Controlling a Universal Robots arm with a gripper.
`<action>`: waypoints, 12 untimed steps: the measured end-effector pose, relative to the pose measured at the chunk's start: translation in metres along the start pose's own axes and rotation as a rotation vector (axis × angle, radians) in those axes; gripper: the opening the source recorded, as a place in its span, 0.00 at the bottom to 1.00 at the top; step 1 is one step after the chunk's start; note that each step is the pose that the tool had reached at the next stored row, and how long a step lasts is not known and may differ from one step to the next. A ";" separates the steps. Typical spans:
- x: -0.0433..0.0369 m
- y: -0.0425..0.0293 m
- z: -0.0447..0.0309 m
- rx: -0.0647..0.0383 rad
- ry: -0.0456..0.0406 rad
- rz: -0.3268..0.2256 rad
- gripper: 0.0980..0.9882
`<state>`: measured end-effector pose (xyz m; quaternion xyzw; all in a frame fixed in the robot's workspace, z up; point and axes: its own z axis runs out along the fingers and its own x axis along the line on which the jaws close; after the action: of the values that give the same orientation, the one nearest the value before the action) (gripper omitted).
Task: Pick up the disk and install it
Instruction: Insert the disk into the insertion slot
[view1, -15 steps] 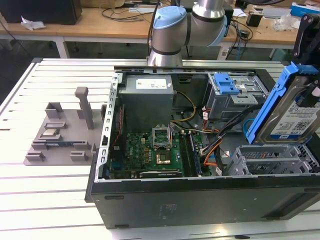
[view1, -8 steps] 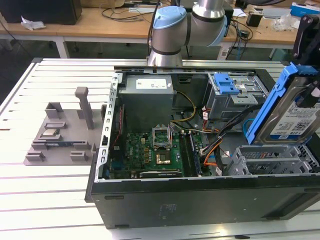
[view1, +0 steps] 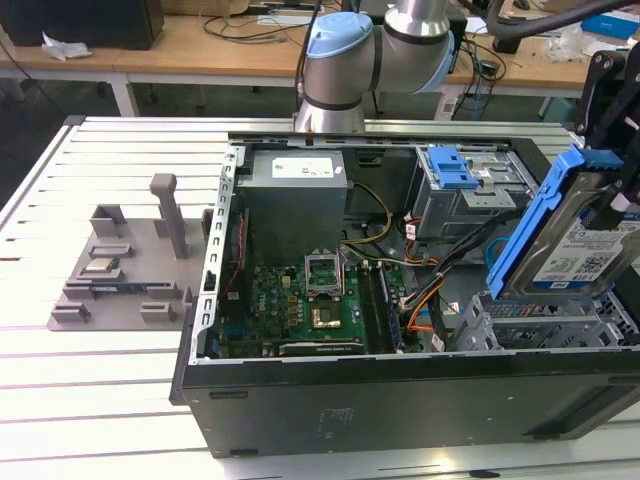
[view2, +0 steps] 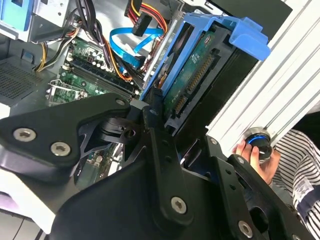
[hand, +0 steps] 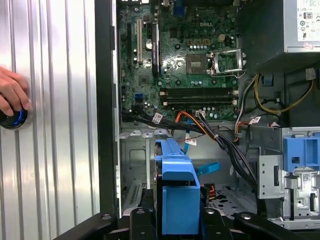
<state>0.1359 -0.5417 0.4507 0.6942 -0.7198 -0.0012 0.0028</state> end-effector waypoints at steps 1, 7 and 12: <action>0.0007 0.0000 0.0016 0.000 -0.0001 0.000 0.30; 0.0035 0.0003 0.0146 0.000 -0.0001 0.000 0.30; 0.0039 0.0006 0.0238 0.000 0.0000 0.000 0.30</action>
<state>0.1350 -0.5456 0.4270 0.6942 -0.7198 -0.0012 0.0028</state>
